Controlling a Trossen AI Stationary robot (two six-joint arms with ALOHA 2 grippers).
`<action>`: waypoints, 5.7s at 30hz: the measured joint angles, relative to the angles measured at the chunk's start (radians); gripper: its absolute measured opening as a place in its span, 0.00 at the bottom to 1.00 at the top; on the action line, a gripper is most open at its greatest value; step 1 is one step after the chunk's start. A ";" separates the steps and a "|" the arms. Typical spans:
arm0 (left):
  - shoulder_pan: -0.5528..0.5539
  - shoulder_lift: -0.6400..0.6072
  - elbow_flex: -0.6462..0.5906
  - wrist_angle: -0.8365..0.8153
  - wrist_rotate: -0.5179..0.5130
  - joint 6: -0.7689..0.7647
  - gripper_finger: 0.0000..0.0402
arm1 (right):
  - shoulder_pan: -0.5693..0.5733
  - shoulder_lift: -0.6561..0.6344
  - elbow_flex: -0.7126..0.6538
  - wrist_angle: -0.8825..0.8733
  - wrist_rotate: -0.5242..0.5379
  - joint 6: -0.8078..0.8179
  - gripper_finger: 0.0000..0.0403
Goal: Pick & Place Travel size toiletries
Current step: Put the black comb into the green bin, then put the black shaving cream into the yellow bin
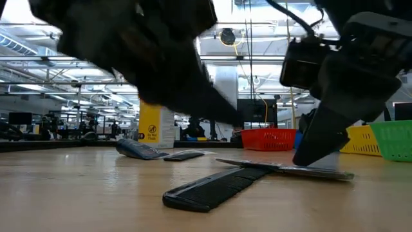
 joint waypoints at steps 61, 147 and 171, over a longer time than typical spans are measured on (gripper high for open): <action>-0.014 -0.161 -0.002 -0.223 -0.368 -0.039 0.05 | 0.230 -0.758 0.087 -1.418 0.198 0.686 0.00; 0.319 -0.423 -0.349 -0.550 0.045 0.237 0.42 | 0.114 -0.029 -0.007 0.092 0.351 -0.471 0.42; 0.226 -0.421 -0.292 -0.137 0.178 -0.174 0.15 | -0.068 -0.028 0.010 0.391 0.381 -1.407 0.68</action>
